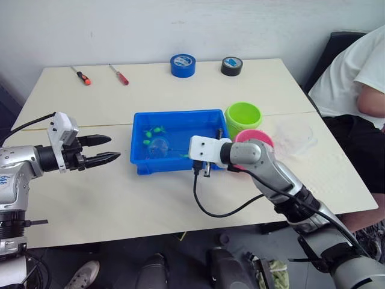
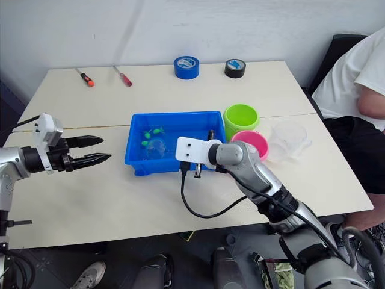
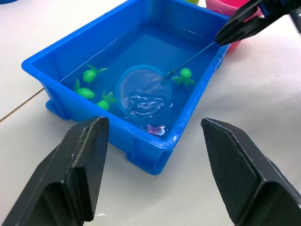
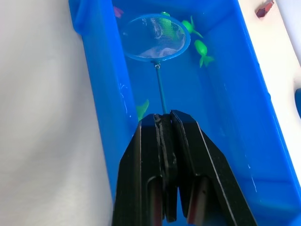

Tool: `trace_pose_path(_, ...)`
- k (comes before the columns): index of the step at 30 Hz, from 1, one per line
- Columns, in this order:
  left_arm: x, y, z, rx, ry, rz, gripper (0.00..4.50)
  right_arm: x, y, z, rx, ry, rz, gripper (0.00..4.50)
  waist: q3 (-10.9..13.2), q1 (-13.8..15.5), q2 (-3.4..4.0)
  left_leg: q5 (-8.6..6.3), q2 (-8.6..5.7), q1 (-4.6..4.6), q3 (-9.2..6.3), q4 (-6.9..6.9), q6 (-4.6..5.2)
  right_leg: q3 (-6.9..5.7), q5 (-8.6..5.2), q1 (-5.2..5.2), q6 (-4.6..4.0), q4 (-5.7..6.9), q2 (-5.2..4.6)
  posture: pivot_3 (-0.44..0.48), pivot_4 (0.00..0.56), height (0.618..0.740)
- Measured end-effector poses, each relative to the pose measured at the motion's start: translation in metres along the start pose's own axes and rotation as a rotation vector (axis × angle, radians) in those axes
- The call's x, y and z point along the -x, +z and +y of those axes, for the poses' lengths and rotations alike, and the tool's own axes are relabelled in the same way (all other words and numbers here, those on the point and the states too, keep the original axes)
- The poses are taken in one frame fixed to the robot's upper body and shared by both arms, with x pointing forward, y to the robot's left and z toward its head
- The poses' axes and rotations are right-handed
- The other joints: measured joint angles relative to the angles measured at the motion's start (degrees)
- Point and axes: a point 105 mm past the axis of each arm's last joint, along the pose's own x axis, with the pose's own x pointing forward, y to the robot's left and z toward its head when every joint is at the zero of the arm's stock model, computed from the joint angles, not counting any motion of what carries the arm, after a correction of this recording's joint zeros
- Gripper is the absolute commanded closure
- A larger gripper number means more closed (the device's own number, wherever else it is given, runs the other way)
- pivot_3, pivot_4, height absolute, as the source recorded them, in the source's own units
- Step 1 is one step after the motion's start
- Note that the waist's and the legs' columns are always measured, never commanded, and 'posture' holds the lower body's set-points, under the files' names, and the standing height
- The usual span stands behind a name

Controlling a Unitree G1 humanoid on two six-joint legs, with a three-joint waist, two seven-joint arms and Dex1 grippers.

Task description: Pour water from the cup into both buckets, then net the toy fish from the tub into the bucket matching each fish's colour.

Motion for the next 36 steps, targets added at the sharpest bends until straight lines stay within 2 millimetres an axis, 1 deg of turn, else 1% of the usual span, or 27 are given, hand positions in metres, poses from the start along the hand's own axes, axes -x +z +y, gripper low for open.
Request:
trace_pose_path(3,0.000,0.000,-0.002,0.012,0.000,-0.002,1.04,-0.007,-0.001,0.002,0.068,0.017,0.023,4.50,0.0,-0.2,0.00,0.00,0.00,0.00,0.01,-0.01,0.00,0.00,0.00,0.00,-0.01,0.01,0.01,0.000,0.150,0.734)
trace_pose_path(7,0.001,0.000,-0.004,0.018,0.003,-0.007,1.04,-0.009,0.002,0.003,0.128,0.031,0.008,4.50,0.0,-0.5,0.00,-0.01,0.01,0.01,0.00,-0.02,-0.02,-0.01,-0.01,0.00,-0.02,0.01,0.00,0.000,0.150,0.734)
trace_pose_path(11,0.003,0.002,-0.003,0.017,0.020,-0.014,1.04,-0.012,0.013,0.009,0.162,0.076,-0.045,4.50,0.0,-1.2,-0.01,-0.02,0.02,0.01,-0.02,-0.02,-0.03,-0.02,-0.01,0.00,-0.02,0.01,0.01,0.000,0.150,0.734)
trace_pose_path(14,0.002,0.005,-0.005,0.008,0.019,-0.017,1.04,-0.015,0.023,0.014,0.143,0.110,-0.086,4.50,0.0,-1.3,0.00,-0.03,0.04,0.04,-0.02,-0.04,-0.05,-0.01,-0.02,0.01,-0.03,0.03,0.02,0.000,0.150,0.734)
trace_pose_path(17,0.004,0.002,-0.006,0.021,0.023,-0.020,1.04,-0.013,0.032,0.012,0.048,0.142,-0.131,4.50,0.0,-1.4,0.00,-0.05,0.08,0.03,-0.04,-0.03,-0.08,-0.01,-0.02,0.00,-0.03,0.02,0.03,0.000,0.150,0.734)
trace_pose_path(22,0.004,0.001,-0.005,0.027,0.030,-0.023,1.04,-0.011,0.035,0.004,-0.107,0.148,-0.150,4.50,0.0,-1.4,-0.01,-0.06,0.09,0.03,-0.06,-0.03,-0.10,-0.01,-0.02,0.00,-0.04,0.03,0.01,0.000,0.150,0.734)
trace_pose_path(27,0.004,0.002,-0.005,0.025,0.031,-0.025,1.04,-0.002,0.030,-0.014,-0.229,0.119,-0.137,4.50,0.0,-1.3,-0.01,-0.07,0.09,0.03,-0.06,-0.04,-0.12,-0.02,-0.04,0.00,-0.07,0.01,0.00,0.000,0.150,0.734)
trace_pose_path(30,0.004,0.004,-0.004,0.022,0.031,-0.029,1.04,0.000,0.028,-0.014,-0.258,0.126,-0.133,4.50,0.0,-1.3,-0.01,-0.08,0.09,0.03,-0.04,-0.05,-0.13,-0.02,-0.04,-0.01,-0.08,0.00,0.01,0.000,0.150,0.734)
trace_pose_path(33,0.003,0.009,-0.003,0.009,0.029,-0.040,1.04,0.004,0.019,-0.017,-0.302,0.127,-0.109,4.50,0.0,-1.2,-0.01,-0.08,0.07,0.02,-0.02,-0.04,-0.13,-0.03,-0.04,0.00,-0.08,-0.02,-0.01,0.000,0.150,0.734)
trace_pose_path(36,0.002,0.010,-0.003,0.006,0.025,-0.042,1.04,0.010,0.015,-0.020,-0.328,0.116,-0.099,4.50,0.0,-1.3,-0.01,-0.09,0.07,0.03,-0.02,-0.05,-0.13,-0.01,-0.04,-0.01,-0.08,-0.02,0.00,0.000,0.150,0.734)
